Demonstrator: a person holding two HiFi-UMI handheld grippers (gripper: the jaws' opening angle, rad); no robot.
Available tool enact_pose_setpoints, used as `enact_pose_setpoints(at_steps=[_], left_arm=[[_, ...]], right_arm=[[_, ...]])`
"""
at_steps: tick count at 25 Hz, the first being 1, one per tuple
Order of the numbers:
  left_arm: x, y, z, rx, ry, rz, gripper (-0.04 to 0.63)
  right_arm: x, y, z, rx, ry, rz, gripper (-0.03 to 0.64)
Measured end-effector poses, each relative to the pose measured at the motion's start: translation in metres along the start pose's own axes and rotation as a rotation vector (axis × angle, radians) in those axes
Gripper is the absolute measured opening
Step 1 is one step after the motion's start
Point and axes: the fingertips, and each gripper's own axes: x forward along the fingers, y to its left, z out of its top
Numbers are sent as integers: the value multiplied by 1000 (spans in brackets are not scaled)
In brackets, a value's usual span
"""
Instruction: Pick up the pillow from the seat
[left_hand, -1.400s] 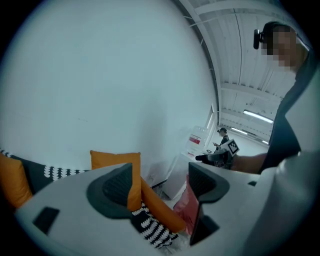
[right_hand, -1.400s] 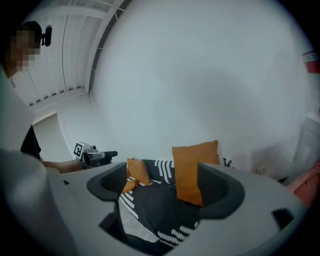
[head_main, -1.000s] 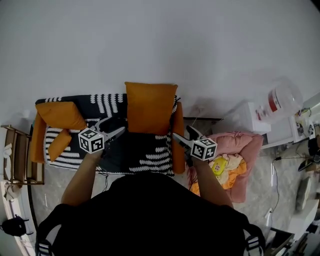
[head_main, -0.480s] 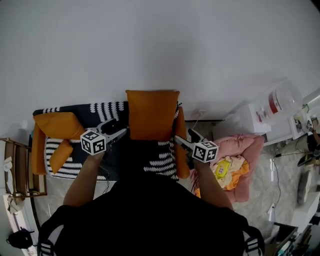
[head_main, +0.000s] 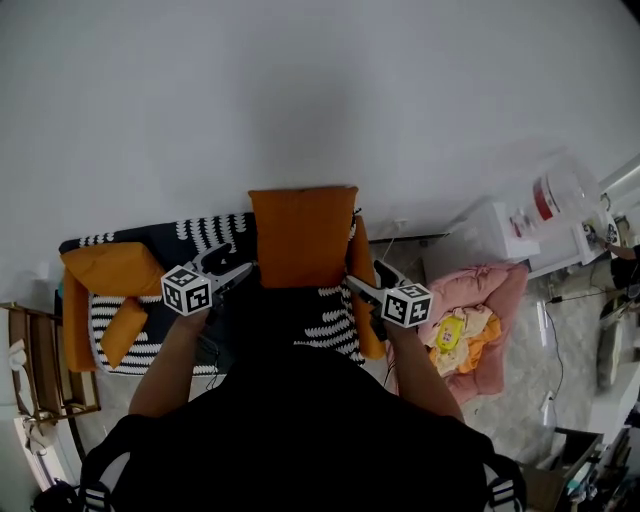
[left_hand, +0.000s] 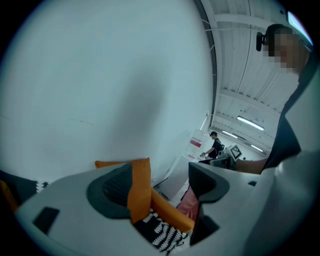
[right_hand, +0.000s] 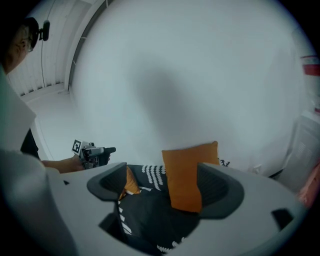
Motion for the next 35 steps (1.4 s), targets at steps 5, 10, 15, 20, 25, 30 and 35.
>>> enact_pose_setpoints(at_steps=[5,10,15,20,25,30,35], left_arm=[[1,17,6,5,7,-17,357],[1,32,9,6,14,-38,357],[2,43,4,-7,27,-61,357],[0,56,-3,-19,40,-73,357],[0,65,-6,-34,58,-76,357],[5,66,-5,-25,72,-73,357],[14,60,-12,-30,84,-62,357]], right_arm=[[8,2,5,15,-23,-26,431],[18,6,6,-6,-17,-64,431],[19,4,6,6,-25,-106,431],[26,7,4,22,-31,-123,431],[34,10,-1,37,-32,-121,431],[35,5,-4,58,-32,-116,431],[35,-11,0,64,-39,-108,431]])
